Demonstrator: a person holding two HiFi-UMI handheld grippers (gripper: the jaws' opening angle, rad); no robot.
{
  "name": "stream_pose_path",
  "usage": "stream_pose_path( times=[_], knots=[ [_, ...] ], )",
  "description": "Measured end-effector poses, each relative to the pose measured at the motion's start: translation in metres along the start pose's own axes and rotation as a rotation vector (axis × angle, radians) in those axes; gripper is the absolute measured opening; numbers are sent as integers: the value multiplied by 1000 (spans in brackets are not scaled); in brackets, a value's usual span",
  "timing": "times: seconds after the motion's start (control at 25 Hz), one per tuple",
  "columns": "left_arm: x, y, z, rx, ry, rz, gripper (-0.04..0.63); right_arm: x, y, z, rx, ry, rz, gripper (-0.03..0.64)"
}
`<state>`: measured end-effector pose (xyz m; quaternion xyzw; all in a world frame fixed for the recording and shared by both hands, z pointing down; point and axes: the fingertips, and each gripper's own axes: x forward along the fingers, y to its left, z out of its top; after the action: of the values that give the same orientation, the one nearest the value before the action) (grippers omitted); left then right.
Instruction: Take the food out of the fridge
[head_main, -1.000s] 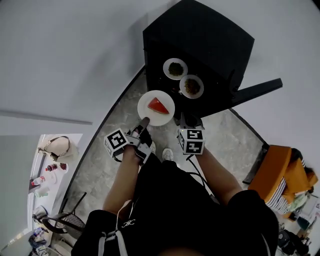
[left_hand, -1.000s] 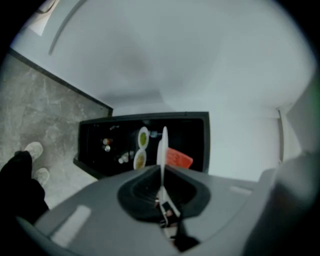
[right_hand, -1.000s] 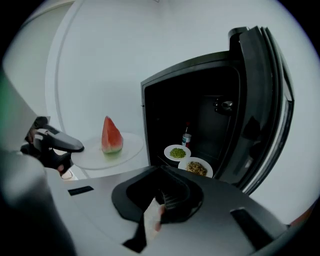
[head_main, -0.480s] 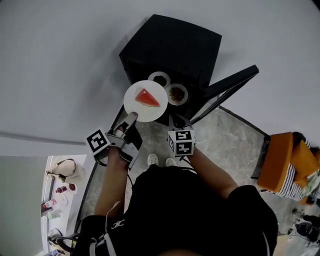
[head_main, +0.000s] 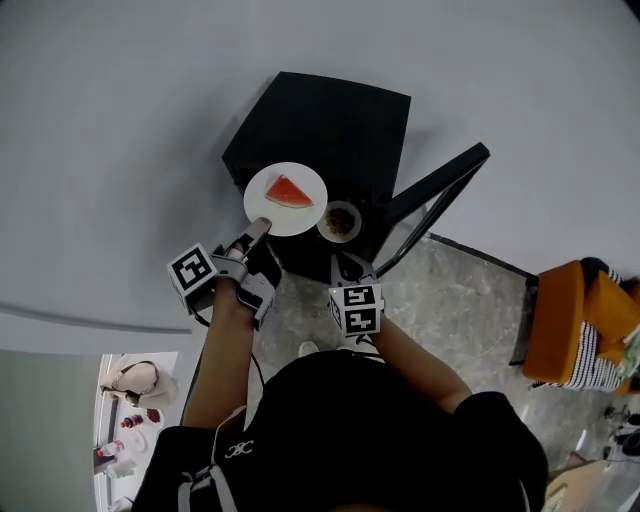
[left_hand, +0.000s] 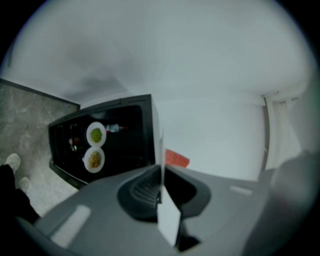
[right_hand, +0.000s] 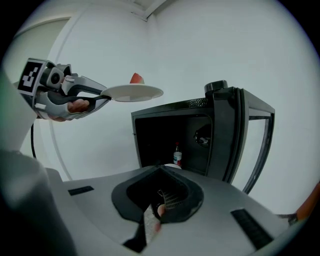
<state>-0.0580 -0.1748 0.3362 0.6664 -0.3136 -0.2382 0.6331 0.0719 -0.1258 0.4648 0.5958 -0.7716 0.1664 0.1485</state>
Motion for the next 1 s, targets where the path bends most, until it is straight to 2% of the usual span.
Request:
stream_pose_path(
  times=[0.24,0.52,0.72,1.0],
  knots=[
    [27,-2,20,4,-2,-5,21,-4,-8,-3,21,-4,-36,-6],
    [52,6,42,-24,-21,6,25,-13,-1,3,-114,-32,-73,-6],
    [65,9,52,-52,-58,3,25,-13,-5,-1,-49,-26,-70,-6],
    [81,18,62,-54,-91,18,20,-13,-18,-4,-10,-31,-102,-6]
  ],
)
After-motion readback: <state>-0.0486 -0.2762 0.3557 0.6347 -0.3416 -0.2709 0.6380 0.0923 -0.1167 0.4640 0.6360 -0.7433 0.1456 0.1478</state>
